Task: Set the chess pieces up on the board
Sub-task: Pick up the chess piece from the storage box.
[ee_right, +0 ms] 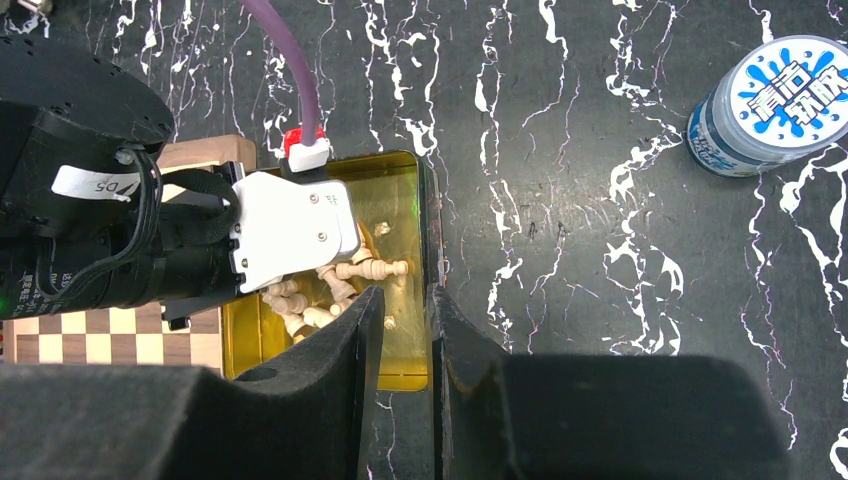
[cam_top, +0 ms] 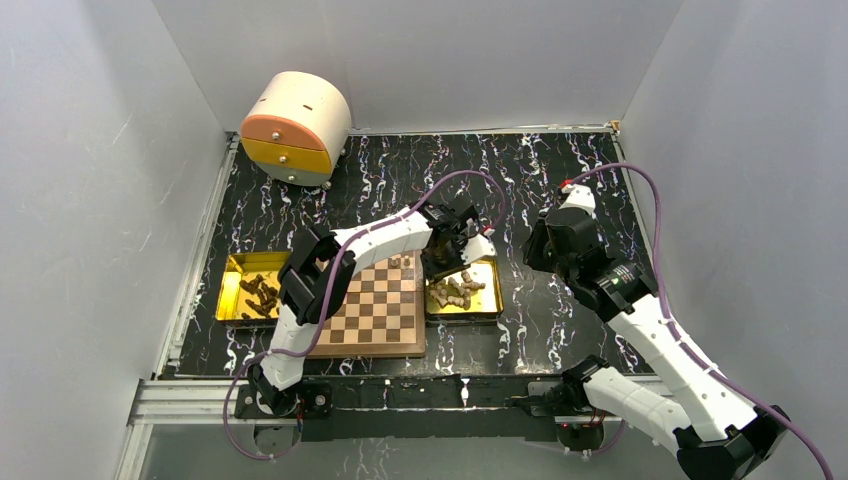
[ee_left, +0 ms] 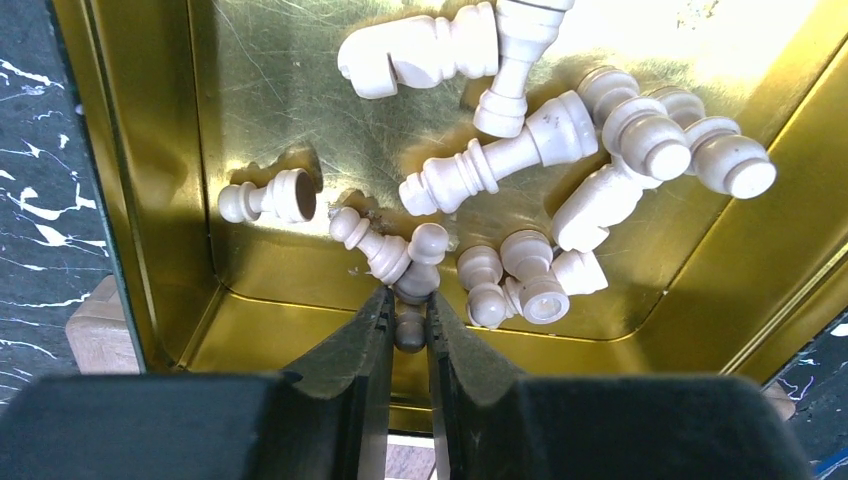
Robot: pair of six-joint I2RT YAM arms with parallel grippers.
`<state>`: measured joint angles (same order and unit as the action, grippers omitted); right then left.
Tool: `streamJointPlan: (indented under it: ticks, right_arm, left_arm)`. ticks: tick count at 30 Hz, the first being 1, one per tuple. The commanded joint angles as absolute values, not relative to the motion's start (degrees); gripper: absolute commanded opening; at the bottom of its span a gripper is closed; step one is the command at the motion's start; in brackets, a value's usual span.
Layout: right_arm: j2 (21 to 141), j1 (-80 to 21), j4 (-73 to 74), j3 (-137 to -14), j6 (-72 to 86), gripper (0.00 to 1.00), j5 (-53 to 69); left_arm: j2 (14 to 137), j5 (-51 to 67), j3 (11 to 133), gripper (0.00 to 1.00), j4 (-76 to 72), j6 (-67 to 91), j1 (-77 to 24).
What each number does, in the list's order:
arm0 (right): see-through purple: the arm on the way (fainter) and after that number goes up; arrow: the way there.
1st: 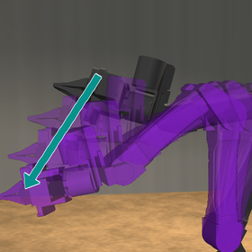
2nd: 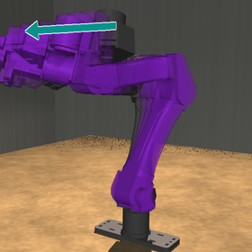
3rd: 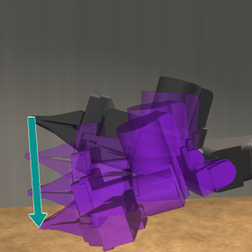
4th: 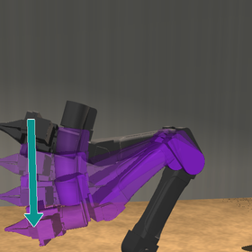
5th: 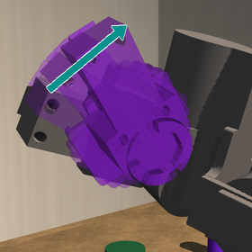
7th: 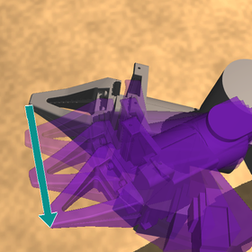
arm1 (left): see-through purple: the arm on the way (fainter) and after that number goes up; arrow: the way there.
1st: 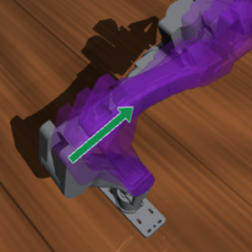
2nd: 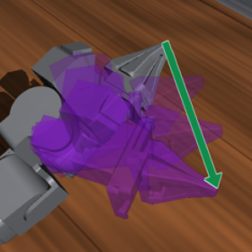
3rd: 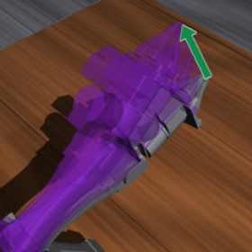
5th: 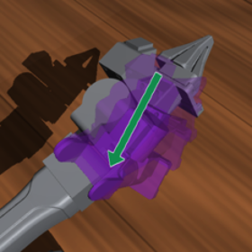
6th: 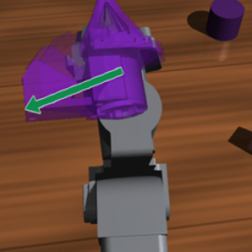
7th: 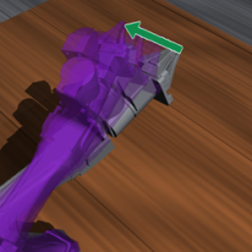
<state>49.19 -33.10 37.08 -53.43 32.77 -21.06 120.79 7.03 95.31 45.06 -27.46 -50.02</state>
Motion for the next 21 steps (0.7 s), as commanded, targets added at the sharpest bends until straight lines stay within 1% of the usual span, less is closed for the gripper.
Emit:
streamJointPlan:
  ticks: [1, 12, 19, 21]
  right_arm:
    - [49.3, -32.98, 34.25, -52.82, 32.61, 0.3, -21.8]
    - [50.08, -33.01, 33.56, -51.93, 32.74, 0.3, -20.34]
    - [49.17, -33.04, 33.83, -51.99, 32.95, 0.3, -20.59]
    - [48.79, -32.97, 33.84, -52.03, 33.02, 0.3, -20.84]
  left_arm:
    - [119.13, 8.74, 97.05, 0.13, 47.11, -27.7, -50.19]
    - [114.44, 8.9, 98.18, 0.1, 45.08, -24.11, -50.19]
    - [111.95, 4.18, 97.48, 0.09, 45.03, -19.34, -49.63]
    - [110.83, 3.18, 97.28, 0.08, 45.07, -17.4, -49.0]
